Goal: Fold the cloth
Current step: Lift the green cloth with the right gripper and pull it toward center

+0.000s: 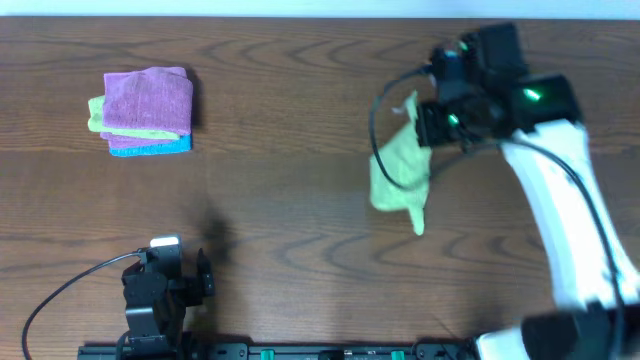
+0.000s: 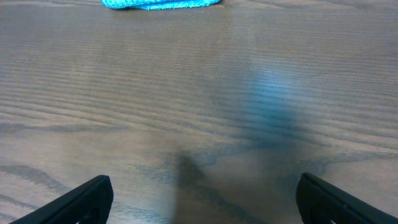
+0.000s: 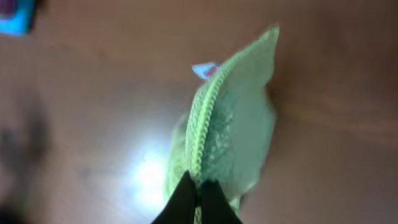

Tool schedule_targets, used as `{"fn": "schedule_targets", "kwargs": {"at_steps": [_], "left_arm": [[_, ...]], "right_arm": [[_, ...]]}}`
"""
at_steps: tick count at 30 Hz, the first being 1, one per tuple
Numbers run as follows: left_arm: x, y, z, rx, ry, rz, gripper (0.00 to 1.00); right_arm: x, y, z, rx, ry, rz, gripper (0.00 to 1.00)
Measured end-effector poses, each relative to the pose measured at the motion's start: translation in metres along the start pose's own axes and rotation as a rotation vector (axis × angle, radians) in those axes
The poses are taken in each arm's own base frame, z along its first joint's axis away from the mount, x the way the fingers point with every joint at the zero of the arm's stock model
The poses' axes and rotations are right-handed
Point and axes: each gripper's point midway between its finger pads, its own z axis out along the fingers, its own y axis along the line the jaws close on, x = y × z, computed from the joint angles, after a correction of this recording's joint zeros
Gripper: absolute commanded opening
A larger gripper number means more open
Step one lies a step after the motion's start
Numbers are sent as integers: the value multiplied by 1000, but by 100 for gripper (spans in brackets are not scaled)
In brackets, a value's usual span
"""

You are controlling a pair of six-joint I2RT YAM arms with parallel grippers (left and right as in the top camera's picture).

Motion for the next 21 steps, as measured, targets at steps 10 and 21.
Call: {"fn": "schedule_targets", "kwargs": {"at_steps": [10,21], "left_arm": [[0,0,0,0,-2,0,95],[0,0,0,0,-2,0,95]], "right_arm": [[-90,-58,155,167,-196,-52,99],[-73,-54,71,242,-110,-29,99]]}}
